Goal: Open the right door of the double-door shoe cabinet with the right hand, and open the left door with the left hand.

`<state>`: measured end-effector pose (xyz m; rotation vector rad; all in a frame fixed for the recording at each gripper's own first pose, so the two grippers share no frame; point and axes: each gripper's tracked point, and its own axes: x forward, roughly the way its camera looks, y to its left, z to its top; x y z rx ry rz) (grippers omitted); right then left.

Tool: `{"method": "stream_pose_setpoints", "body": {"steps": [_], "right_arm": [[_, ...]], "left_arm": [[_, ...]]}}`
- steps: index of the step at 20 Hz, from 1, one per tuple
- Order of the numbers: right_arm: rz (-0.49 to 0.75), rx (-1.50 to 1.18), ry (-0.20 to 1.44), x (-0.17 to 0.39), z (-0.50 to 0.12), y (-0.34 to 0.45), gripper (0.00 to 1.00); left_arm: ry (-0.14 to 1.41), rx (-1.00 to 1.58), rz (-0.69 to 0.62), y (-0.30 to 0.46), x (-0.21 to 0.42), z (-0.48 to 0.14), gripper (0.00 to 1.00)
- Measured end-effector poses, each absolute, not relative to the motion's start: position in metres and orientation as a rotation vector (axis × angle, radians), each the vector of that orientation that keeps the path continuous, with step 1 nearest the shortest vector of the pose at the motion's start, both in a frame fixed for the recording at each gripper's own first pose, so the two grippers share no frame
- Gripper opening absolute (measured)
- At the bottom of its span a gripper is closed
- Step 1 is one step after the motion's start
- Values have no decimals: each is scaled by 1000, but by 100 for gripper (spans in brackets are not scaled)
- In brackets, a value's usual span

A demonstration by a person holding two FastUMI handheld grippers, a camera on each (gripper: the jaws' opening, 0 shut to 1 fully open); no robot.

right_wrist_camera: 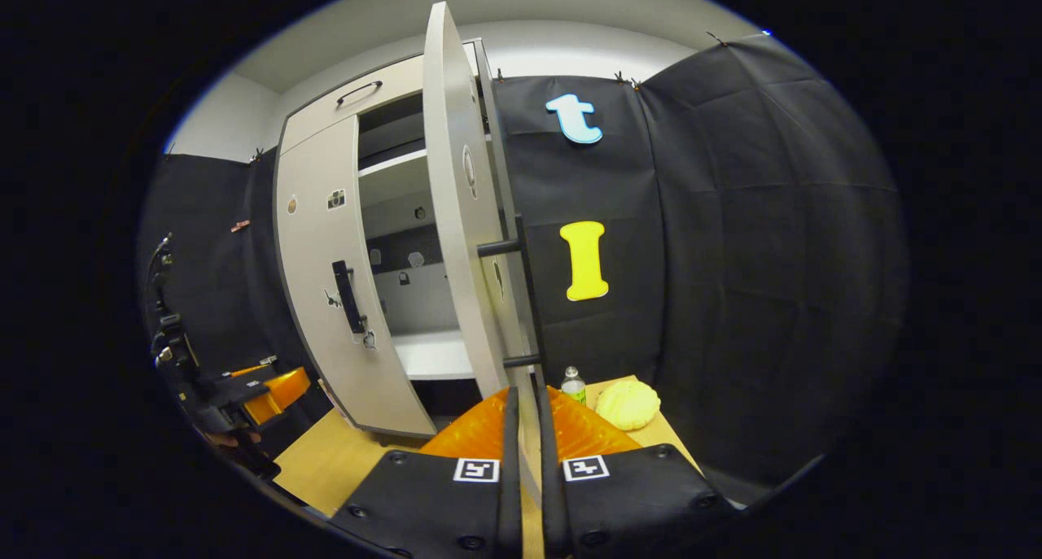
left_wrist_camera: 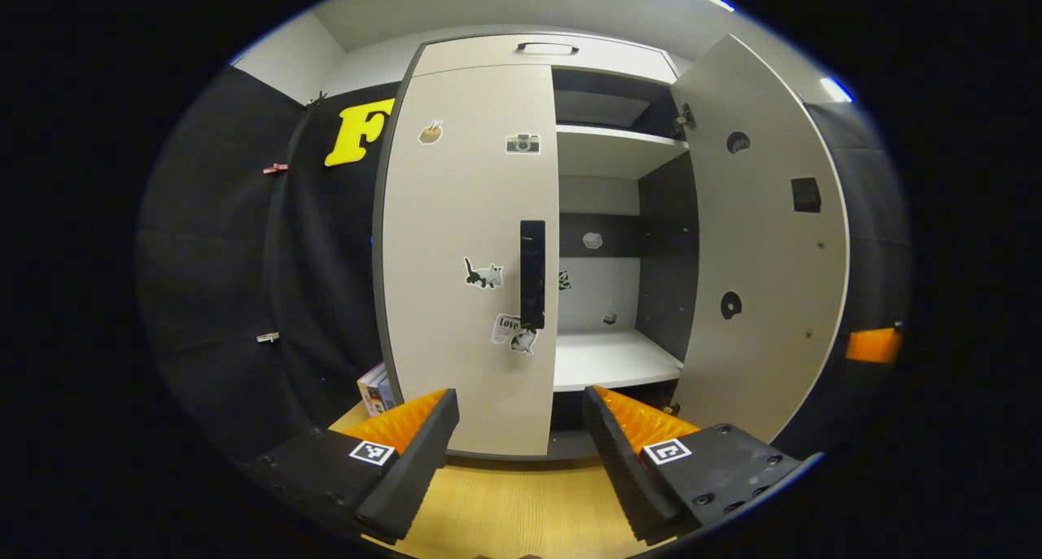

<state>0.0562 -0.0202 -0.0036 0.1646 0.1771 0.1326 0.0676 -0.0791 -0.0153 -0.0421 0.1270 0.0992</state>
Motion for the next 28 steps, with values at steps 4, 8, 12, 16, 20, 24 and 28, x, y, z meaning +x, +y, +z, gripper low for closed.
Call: {"method": "stream_pose_setpoints", "body": {"steps": [4, 8, 12, 16, 20, 24, 28], "right_arm": [[132, 168, 246, 30, -38, 4, 50], [83, 151, 245, 16, -53, 14, 91], [39, 117, 219, 13, -55, 20, 98], [24, 133, 208, 15, -55, 29, 98], [-10, 141, 212, 10, -60, 22, 98], [-45, 146, 217, 11, -66, 10, 98], [-47, 148, 231, 14, -72, 7, 98]], "left_arm": [[112, -39, 81, -63, 116, 0, 95], [54, -4, 44, -60, 164, 26, 95], [-3, 6, 8, -68, 206, 51, 95], [-11, -2, 18, -74, 239, 56, 94], [17, -14, 35, -75, 258, 49, 78], [25, -22, 67, -69, 262, 47, 56], [33, -66, 48, -68, 262, 43, 36]]}}
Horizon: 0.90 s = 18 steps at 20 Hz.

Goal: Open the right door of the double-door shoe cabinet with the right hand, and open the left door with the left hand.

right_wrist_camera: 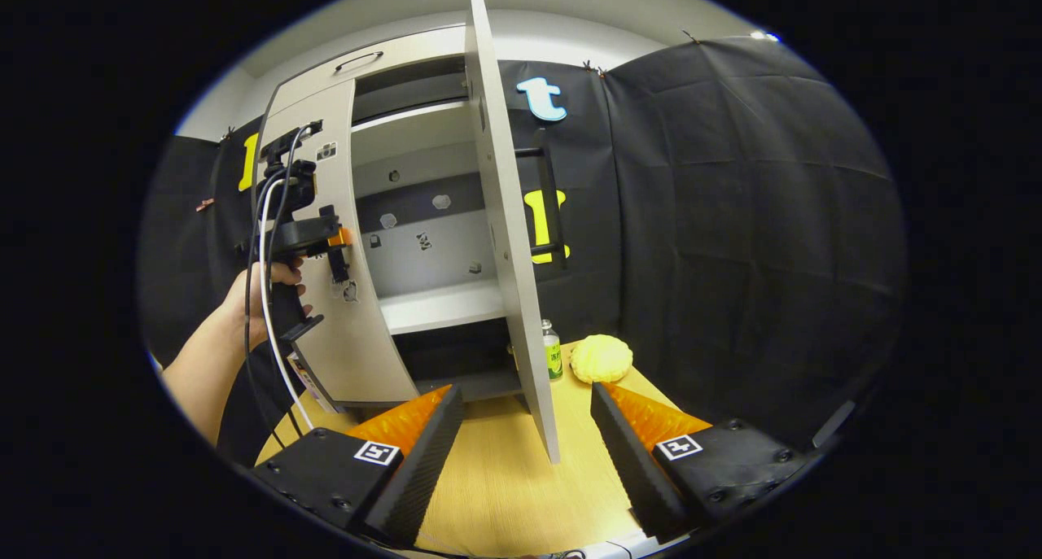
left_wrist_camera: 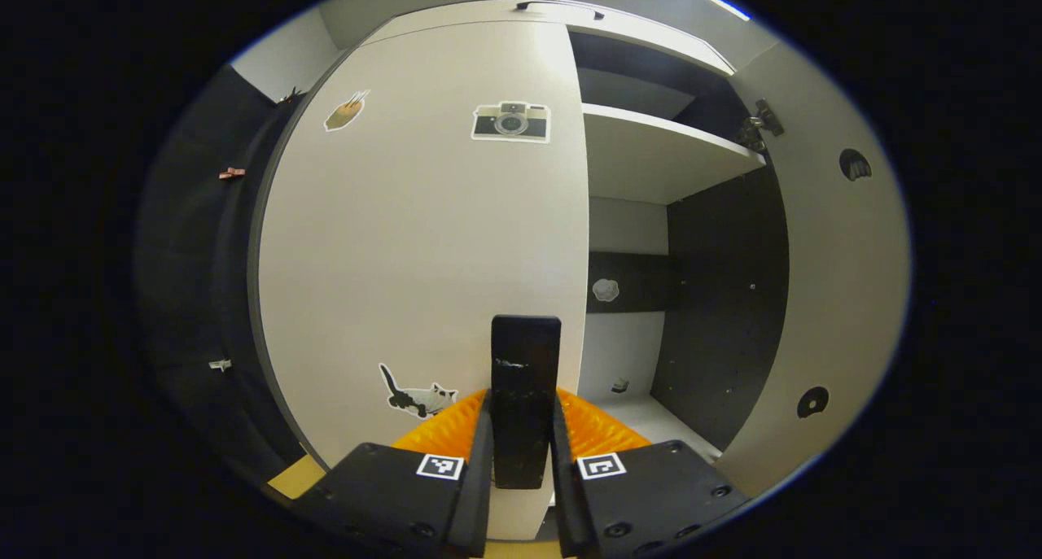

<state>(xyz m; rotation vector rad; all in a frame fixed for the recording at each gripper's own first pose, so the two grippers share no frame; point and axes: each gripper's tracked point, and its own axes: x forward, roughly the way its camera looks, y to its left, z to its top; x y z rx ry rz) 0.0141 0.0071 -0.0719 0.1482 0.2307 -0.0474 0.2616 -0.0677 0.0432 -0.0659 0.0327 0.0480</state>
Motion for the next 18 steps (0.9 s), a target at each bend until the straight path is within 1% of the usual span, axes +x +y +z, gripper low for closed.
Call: {"method": "stream_pose_setpoints", "body": {"steps": [1, 3, 4, 5, 6, 7, 8, 13, 17, 18], "right_arm": [[-45, 150, 236, 14, -74, 7, 98], [-42, 149, 253, 15, -79, 8, 98], [-40, 145, 259, 14, -81, 8, 98], [-34, 142, 262, 15, -81, 10, 99], [-25, 139, 262, 15, -81, 12, 98], [-15, 136, 262, 16, -81, 15, 98], [-4, 133, 262, 16, -81, 18, 98], [47, 117, 261, 22, -81, 32, 98], [88, 100, 267, 25, -78, 51, 98], [97, 83, 266, 26, -77, 55, 98]], "left_arm": [[35, -58, 43, -68, 261, 43, 36], [12, -36, 25, -69, 261, 43, 33], [12, -33, 16, -69, 261, 42, 27], [5, -36, 12, -68, 260, 42, 24], [18, -39, 11, -68, 261, 42, 17], [22, -36, 12, -68, 260, 42, 15], [30, -41, 13, -68, 260, 41, 11], [29, -69, 3, -65, 247, 42, 10], [41, -69, -29, -56, 221, 41, 9], [58, -77, -35, -54, 212, 40, 10]]}}
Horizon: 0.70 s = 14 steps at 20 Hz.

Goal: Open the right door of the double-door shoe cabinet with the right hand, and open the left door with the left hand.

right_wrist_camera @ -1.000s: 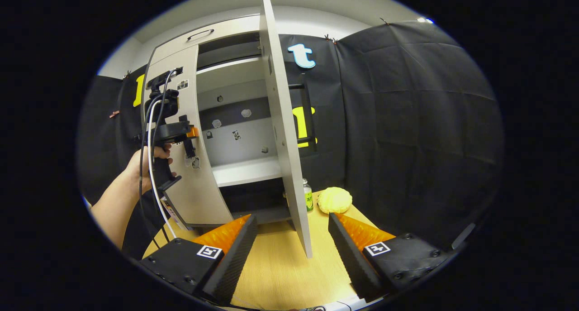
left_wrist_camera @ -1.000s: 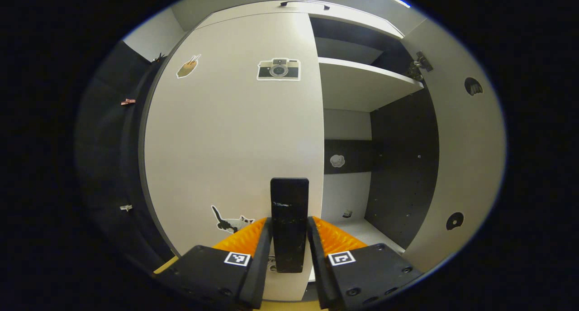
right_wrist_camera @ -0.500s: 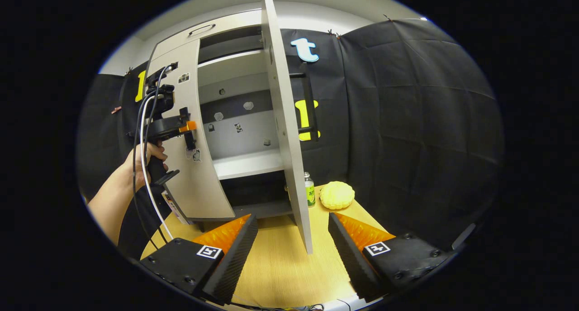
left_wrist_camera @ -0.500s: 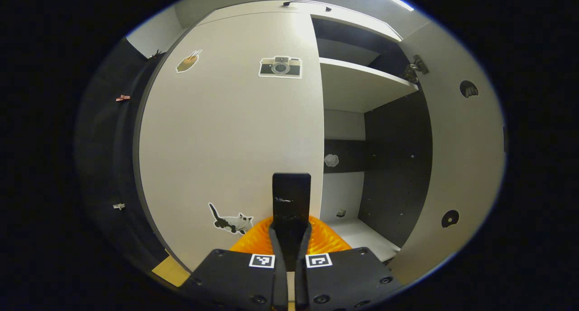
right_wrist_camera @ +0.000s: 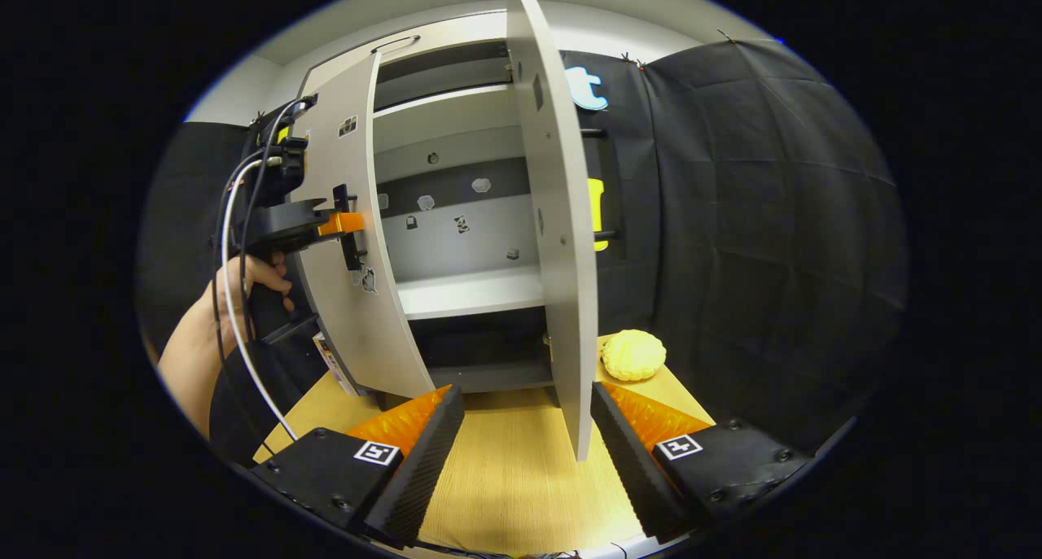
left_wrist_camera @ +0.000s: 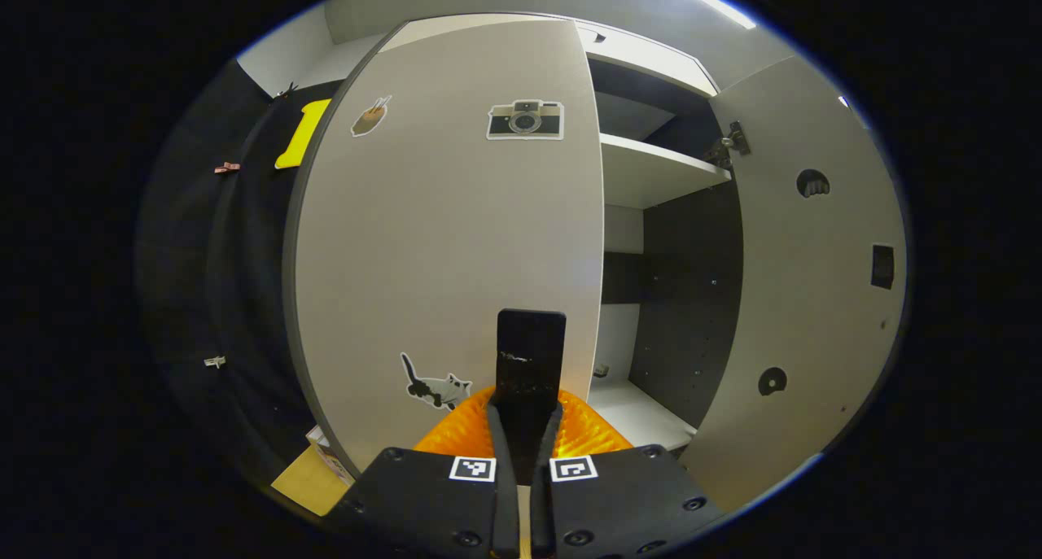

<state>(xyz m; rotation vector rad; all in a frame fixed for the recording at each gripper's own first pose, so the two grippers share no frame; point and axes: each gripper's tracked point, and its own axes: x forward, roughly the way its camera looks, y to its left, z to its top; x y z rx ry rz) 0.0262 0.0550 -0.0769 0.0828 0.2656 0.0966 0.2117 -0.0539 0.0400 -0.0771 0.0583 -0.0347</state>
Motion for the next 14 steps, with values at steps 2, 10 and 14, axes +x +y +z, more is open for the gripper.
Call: {"method": "stream_pose_setpoints", "body": {"steps": [2, 10, 14], "right_arm": [[111, 48, 252, 30, -72, 65, 98], [151, 41, 221, 31, -68, 111, 98], [144, 49, 208, 26, -73, 126, 98]], "left_arm": [[70, -85, -41, -50, 191, 41, 10], [59, -75, -70, -17, 137, 40, 10], [57, -92, -58, 7, 114, 40, 10]]}}
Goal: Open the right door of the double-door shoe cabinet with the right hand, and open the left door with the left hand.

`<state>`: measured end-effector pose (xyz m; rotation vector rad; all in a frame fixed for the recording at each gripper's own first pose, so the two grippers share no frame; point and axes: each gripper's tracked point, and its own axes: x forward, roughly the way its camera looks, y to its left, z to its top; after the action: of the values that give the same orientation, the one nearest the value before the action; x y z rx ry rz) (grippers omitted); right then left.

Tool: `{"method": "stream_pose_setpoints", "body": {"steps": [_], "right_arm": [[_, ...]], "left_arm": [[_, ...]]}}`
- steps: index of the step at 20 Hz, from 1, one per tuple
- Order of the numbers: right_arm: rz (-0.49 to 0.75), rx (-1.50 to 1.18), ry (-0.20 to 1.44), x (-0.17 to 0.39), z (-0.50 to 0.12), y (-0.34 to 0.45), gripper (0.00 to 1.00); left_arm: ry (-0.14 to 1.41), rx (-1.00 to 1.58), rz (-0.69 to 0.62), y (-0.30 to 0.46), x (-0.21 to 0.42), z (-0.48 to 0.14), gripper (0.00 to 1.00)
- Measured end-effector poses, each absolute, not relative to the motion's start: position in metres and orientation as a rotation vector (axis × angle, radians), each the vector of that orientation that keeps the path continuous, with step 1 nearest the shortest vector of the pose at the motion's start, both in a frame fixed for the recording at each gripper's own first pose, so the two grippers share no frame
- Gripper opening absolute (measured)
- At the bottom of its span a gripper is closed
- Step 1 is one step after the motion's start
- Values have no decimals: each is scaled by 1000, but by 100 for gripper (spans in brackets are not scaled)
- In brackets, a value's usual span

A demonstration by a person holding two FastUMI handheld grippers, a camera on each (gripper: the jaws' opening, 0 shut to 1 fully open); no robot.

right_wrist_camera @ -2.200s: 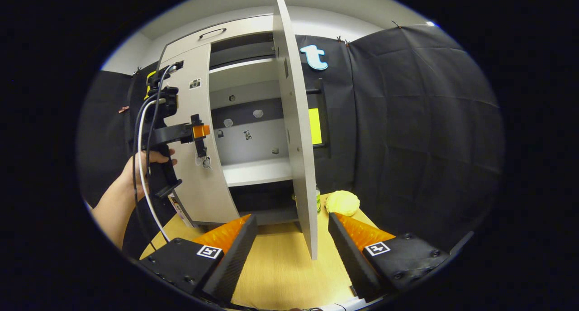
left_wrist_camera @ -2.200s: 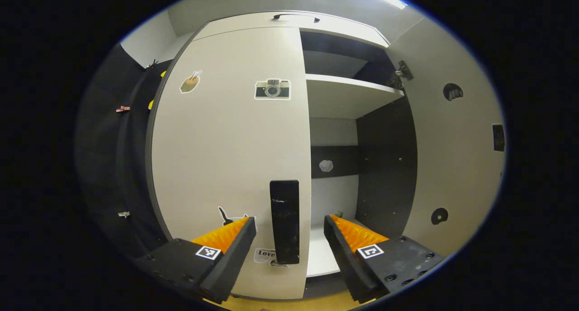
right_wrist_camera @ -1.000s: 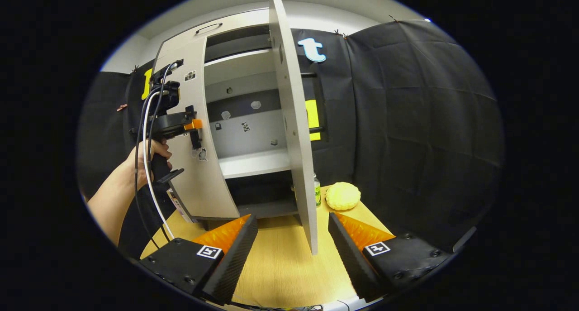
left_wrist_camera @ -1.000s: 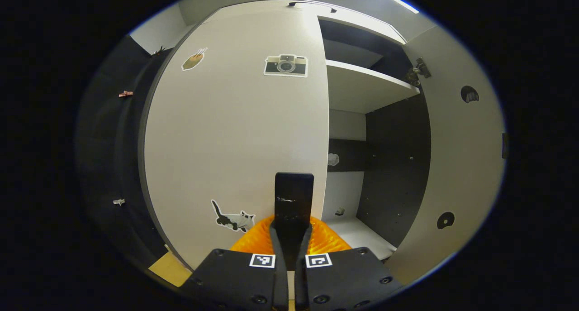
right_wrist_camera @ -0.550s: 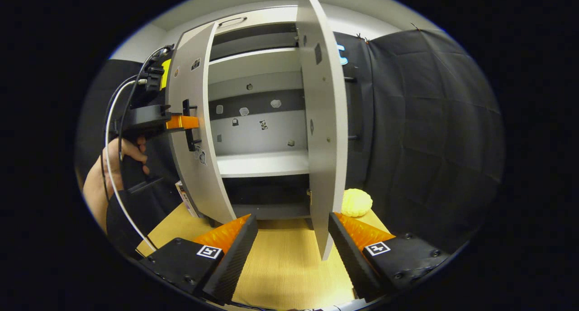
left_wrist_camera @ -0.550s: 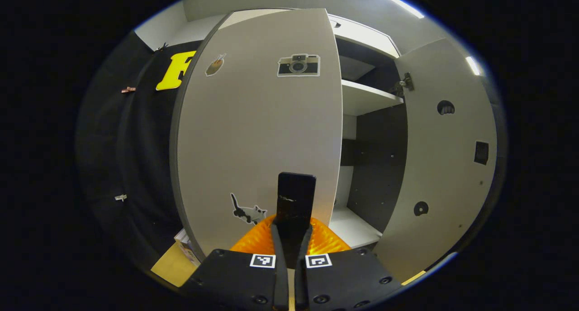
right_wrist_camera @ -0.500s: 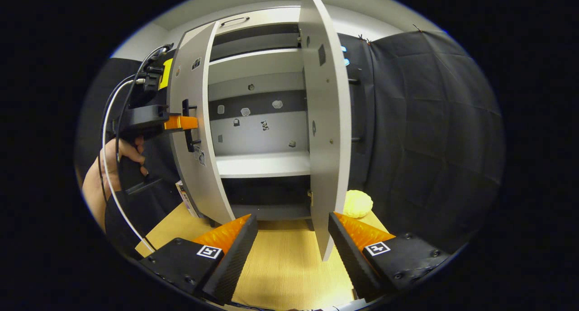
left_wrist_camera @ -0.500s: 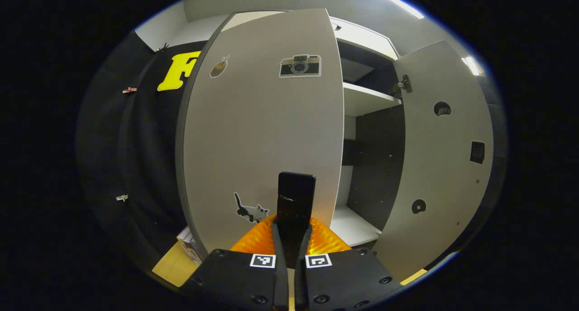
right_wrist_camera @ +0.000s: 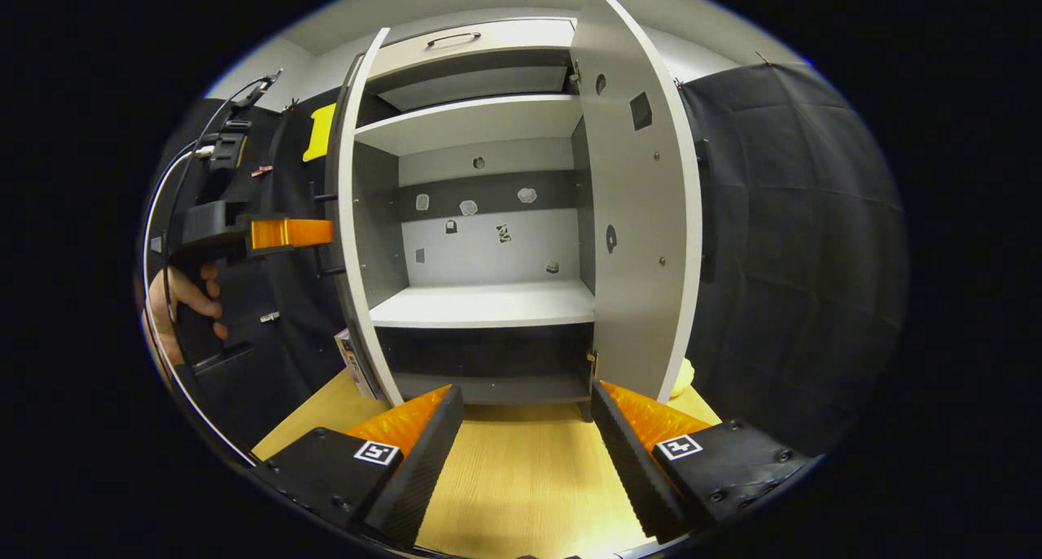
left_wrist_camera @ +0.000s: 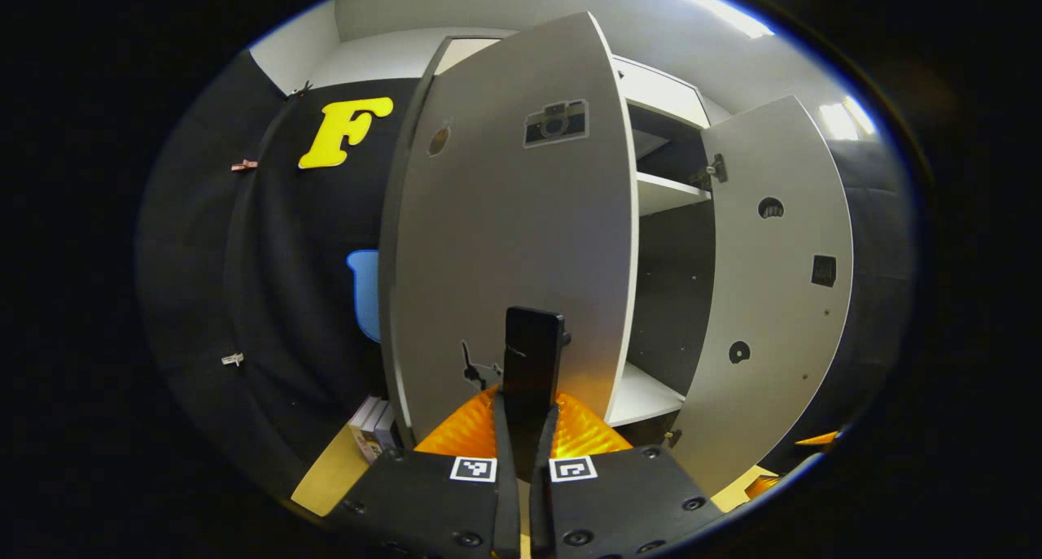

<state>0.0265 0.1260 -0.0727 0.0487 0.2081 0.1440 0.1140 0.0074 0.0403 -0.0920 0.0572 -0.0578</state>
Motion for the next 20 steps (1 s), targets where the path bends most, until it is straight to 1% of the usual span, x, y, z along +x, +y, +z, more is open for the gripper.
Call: {"method": "stream_pose_setpoints", "body": {"steps": [4, 9, 10, 13, 14, 15, 17, 20], "right_arm": [[152, 78, 237, 23, -84, 144, 99], [176, 53, 225, 25, -81, 166, 99], [182, 49, 224, 26, -81, 171, 98], [199, 48, 224, 28, -80, 185, 99], [204, 46, 222, 28, -79, 189, 99], [206, 44, 218, 28, -77, 192, 99], [201, 26, 207, 29, -74, 193, 98], [172, 5, 201, 28, -67, 191, 99]], "left_arm": [[44, -62, -30, 36, 95, 40, 9], [28, -77, 30, 83, 76, 40, 8], [25, -84, 46, 94, 74, 39, 6], [21, -57, 136, 138, 70, 35, 5], [16, -51, 130, 153, 72, 37, 5], [27, -75, 97, 151, 69, 34, 3], [27, -89, 72, 153, 71, 33, 5], [31, -28, 89, 154, 70, 34, 5]]}}
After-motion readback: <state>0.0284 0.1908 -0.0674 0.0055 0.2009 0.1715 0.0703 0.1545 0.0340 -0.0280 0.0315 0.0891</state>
